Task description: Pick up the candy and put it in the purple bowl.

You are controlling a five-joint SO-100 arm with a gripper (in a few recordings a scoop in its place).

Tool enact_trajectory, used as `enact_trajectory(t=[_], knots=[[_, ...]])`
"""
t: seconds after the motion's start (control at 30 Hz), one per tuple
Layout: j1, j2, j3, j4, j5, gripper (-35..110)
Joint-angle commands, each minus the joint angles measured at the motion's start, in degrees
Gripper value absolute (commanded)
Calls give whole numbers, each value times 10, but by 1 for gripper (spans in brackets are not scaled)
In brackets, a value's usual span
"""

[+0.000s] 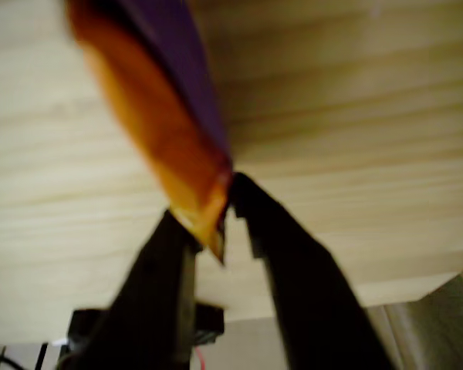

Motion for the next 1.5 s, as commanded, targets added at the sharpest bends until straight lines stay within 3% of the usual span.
enact_trajectory(t=[0.0, 0.2, 0.47, 0.7, 0.8, 0.9, 1.13, 1.47], knots=[[-2, 49, -73, 39, 4, 20], [-17, 20, -111, 42, 8, 31], [-34, 4, -230, 127, -17, 31], [-54, 1, -216, 144, -169, 24], [-49, 84, -123, 79, -271, 16], [-51, 144, -54, 25, -296, 8], [-68, 149, -11, -19, -296, 6], [-77, 162, 32, -108, -380, 10]])
